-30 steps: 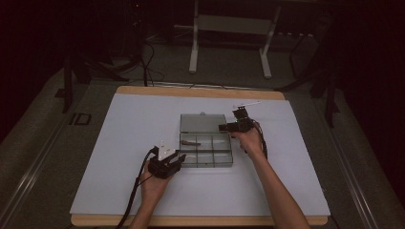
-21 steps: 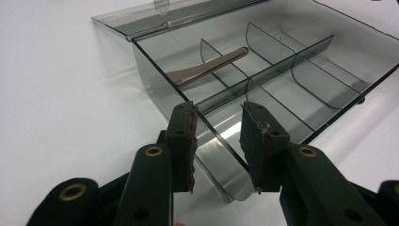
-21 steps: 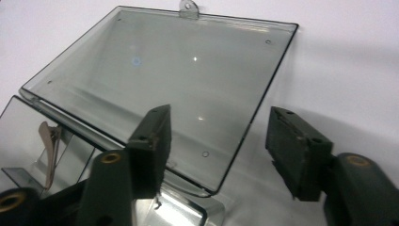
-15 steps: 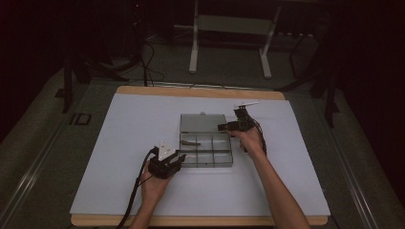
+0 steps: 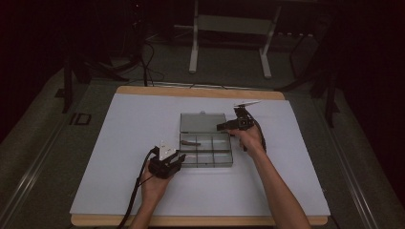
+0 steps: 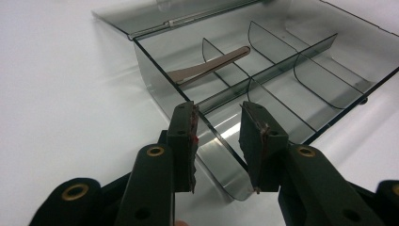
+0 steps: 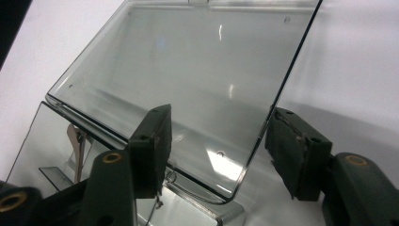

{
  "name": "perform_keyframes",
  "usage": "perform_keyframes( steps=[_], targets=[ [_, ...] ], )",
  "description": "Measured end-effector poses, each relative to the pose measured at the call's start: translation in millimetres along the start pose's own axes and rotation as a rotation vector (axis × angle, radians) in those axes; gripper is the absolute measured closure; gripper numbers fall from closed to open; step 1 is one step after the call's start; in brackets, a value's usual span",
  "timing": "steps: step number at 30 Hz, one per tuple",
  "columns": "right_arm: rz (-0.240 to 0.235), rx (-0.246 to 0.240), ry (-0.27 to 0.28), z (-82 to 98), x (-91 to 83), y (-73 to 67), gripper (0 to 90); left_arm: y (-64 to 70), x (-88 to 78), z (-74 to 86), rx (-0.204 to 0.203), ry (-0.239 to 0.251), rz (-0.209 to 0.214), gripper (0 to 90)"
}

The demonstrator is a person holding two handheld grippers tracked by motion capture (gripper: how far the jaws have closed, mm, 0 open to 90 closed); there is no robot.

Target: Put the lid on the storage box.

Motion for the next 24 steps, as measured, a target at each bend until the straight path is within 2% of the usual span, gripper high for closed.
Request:
perform_keyframes(
  steps=[3,7,13,18,24],
  targets=[
    [0.012,-0.024,0.017,-0.6,-1.4,-0.9,43.6,0.1,0.0,0.0,0.001,-0.001,-0.001,67.2],
    [0.019,-0.049,0.057,-2.4,-5.7,0.1,50.6,0.1,0.0,0.0,0.003,-0.003,-0.002,67.2],
    [0.059,-0.104,0.097,-4.2,-12.5,-1.2,56.1,0.1,0.0,0.0,0.004,-0.004,-0.003,67.2],
    [0.078,-0.146,0.143,-5.7,-20.4,-1.4,64.1,0.1,0.0,0.0,0.004,-0.004,-0.003,67.2],
    [0.120,-0.199,0.181,-4.7,-25.9,-3.8,67.5,0.1,0.0,0.0,0.003,-0.002,-0.003,67.2]
  ],
)
Point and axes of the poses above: each handheld gripper's, and its own axes: x roughly forward along the jaws, z roughly out of its underside, y roughly to its right, the point moved 9 cm from there along x, roughly forward along the jaws, and after that the axes turned 8 degrees about z, right-handed, at the moved point
